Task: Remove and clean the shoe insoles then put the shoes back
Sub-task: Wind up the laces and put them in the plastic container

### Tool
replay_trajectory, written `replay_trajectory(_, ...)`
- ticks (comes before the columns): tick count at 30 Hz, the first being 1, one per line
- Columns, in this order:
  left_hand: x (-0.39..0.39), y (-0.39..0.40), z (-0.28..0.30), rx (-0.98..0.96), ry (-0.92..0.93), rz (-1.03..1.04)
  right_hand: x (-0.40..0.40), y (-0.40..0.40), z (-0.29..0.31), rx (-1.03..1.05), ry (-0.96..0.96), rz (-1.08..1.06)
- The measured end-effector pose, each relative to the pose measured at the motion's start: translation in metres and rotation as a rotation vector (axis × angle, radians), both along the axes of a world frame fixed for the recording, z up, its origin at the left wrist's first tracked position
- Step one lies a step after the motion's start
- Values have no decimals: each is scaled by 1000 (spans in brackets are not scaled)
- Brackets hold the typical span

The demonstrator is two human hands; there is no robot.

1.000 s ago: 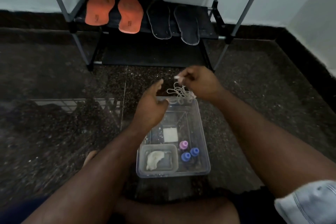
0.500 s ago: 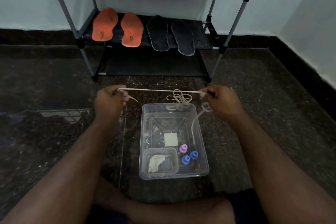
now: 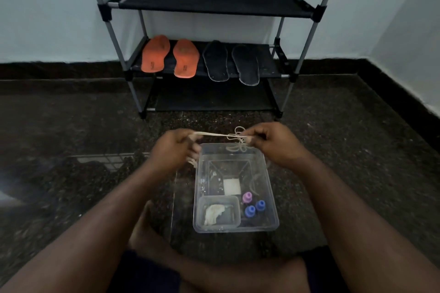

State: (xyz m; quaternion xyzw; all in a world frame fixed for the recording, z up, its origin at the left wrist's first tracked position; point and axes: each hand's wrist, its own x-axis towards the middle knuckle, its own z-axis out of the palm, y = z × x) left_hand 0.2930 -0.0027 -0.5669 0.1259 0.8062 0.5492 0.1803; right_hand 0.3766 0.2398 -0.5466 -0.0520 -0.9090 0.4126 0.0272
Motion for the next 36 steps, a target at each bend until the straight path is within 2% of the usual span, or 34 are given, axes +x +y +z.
replay_trajectory(2,-7,-26,0,-130,59,138,9,10,0,50,-32,-53)
replay_trajectory(4,0,-35,5,-231,122,106,18,4,2,-57,11,-102)
replay_trajectory(6,21,-20,11,-119,115,-92,24,-16,5,-198,36,-66)
replay_trajectory(8,45,5,16,47,36,-273,27,-39,7,-252,44,18)
replay_trajectory(10,57,18,15,155,-83,-304,30,-55,9,-233,75,38)
replay_trajectory(12,55,16,10,102,-40,-305,33,-57,10,-150,105,-15)
replay_trajectory(15,41,0,0,-26,189,-166,38,-48,1,-3,29,-65)
replay_trajectory(18,21,-12,-3,-1,267,141,37,-39,-11,67,-50,-72)
replay_trajectory(19,16,-13,-4,22,259,174,35,-38,-13,48,-58,-83)
replay_trajectory(20,15,-12,-4,50,234,142,33,-39,-14,1,-57,-94)
replay_trajectory(24,33,16,-2,129,87,-257,23,-56,-15,-330,-53,-28)
replay_trajectory(26,34,27,-6,148,19,-337,20,-60,-15,-420,-58,-11)
replay_trajectory(31,7,18,-18,74,196,-164,15,-51,-22,-521,-180,-67)
replay_trajectory(36,-1,14,-27,61,314,-8,18,-53,-18,-731,-365,76)
